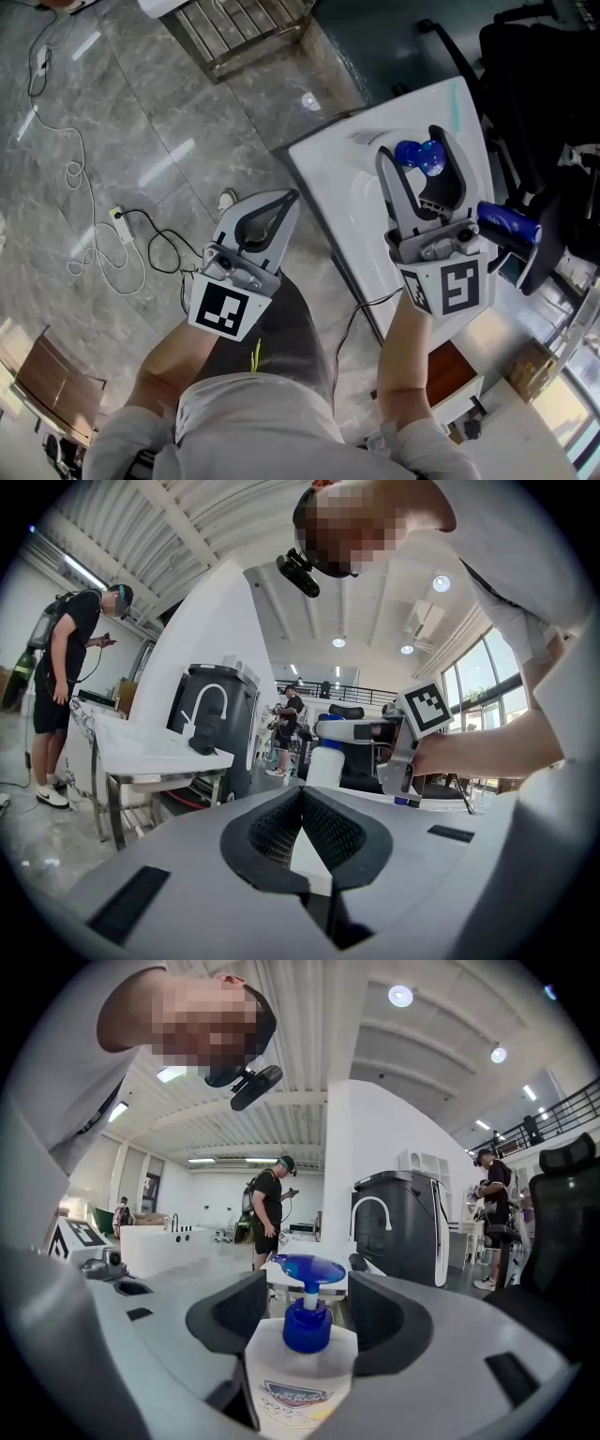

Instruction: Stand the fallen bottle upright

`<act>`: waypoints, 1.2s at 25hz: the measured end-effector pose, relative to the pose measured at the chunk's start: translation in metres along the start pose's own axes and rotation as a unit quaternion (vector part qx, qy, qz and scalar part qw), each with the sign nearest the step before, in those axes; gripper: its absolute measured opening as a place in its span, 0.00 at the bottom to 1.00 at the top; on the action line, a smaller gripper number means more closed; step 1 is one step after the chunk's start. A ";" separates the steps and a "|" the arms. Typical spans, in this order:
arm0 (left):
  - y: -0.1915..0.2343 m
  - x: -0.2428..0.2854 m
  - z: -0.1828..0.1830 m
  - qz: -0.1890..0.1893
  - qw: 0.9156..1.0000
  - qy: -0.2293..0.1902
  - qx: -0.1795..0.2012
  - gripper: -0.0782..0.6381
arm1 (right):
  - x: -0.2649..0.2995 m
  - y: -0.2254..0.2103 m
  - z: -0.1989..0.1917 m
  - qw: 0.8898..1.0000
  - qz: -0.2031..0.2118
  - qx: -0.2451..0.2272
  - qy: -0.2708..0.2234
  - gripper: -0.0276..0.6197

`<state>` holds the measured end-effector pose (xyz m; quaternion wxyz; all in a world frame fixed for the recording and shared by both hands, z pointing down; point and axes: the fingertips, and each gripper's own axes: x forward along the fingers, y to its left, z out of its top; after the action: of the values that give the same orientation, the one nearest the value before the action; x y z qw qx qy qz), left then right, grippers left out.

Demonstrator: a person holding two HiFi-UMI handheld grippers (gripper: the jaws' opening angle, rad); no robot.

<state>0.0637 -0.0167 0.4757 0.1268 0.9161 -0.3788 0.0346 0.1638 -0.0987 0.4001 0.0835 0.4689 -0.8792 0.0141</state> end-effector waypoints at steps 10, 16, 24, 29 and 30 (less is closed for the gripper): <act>-0.001 0.003 0.004 -0.009 1.000 0.002 0.006 0.13 | -0.011 -0.003 -0.001 1.000 -0.005 0.001 0.004 0.43; -0.002 0.003 0.016 -0.015 1.000 -0.002 0.011 0.13 | -0.021 -0.004 0.002 1.000 -0.013 0.000 0.008 0.43; -0.011 0.004 0.032 -0.020 1.000 -0.005 0.021 0.13 | -0.039 -0.006 -0.001 0.999 -0.032 0.013 0.012 0.43; -0.019 0.000 0.055 -0.027 0.999 -0.008 0.037 0.13 | -0.053 -0.007 -0.003 0.998 -0.057 0.035 0.022 0.43; -0.020 0.000 0.060 -0.029 0.999 -0.009 0.043 0.13 | -0.056 -0.009 -0.002 0.997 -0.062 0.041 0.021 0.42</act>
<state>0.0763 -0.0186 0.4135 0.0847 0.9316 -0.3514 0.0390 0.2024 -0.0579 0.3926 0.0839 0.5249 -0.8453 0.0546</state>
